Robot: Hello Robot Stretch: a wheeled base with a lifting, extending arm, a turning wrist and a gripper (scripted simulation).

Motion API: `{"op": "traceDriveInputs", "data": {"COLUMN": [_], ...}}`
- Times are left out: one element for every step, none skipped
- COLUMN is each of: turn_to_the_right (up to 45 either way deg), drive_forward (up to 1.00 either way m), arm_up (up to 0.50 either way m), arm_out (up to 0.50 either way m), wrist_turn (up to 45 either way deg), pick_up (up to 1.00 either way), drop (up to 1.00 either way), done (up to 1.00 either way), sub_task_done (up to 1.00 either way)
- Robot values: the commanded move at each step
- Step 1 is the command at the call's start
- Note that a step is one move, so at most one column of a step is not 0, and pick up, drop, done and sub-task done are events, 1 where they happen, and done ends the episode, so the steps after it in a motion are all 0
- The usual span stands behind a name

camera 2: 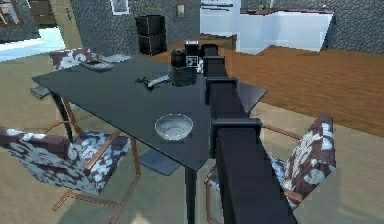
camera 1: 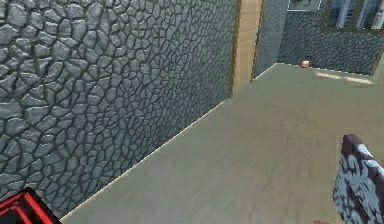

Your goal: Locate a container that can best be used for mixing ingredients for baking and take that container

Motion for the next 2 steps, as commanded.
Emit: {"op": "traceDriveInputs", "data": {"turn_to_the_right": [0.0, 0.0], "drive_forward": [0.0, 0.0], "arm_up": [-0.24, 0.0], "arm_out": [0.0, 0.0], "wrist_turn": [0.0, 0.0], "pick_up": [0.0, 1.0], "drop": [0.0, 0.0], "done": [0.0, 0.0], "sub_task_done": [0.0, 0.0]}}
